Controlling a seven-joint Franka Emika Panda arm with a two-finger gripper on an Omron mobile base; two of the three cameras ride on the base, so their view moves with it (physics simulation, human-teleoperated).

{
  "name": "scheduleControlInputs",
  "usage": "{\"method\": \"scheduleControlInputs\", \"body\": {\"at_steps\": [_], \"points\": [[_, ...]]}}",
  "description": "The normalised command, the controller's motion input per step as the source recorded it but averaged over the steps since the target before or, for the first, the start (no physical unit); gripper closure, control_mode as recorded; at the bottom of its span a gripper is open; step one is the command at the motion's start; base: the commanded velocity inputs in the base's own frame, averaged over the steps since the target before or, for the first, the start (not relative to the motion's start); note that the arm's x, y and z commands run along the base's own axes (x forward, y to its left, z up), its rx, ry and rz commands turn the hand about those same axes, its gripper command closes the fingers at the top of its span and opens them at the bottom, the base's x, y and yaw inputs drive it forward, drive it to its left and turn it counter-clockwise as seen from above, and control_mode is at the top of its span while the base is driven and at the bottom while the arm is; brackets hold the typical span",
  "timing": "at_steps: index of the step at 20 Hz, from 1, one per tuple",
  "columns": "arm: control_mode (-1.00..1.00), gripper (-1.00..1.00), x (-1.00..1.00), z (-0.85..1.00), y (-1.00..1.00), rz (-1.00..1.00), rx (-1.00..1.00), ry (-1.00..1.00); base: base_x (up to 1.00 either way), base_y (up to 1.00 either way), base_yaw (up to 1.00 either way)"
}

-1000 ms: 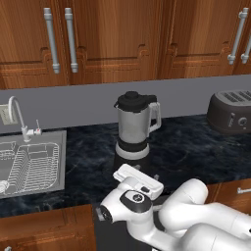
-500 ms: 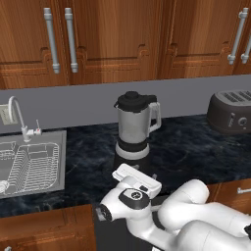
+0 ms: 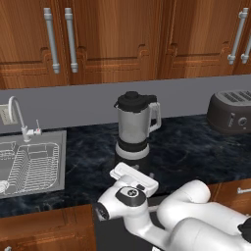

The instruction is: Open the blender lid, put the kiwi in the blender, close the lid, and start the blender.

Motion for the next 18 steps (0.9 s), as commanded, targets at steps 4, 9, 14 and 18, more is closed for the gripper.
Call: {"method": "scheduleControlInputs", "body": {"at_steps": [4,9,14,18], "points": [[-1.00,-1.00,0.18,-0.11,0.00,0.00,0.00,0.00,0.00,0.00,0.00],[-1.00,-1.00,0.28,-0.10,0.00,0.01,0.00,0.00,0.00,0.00,0.00],[-1.00,-1.00,0.13,-0.05,0.00,0.04,0.00,-0.01,0.00,0.00,0.00],[-1.00,-1.00,-0.14,0.00,0.00,0.05,0.00,-0.09,0.00,0.00,0.00]]}}
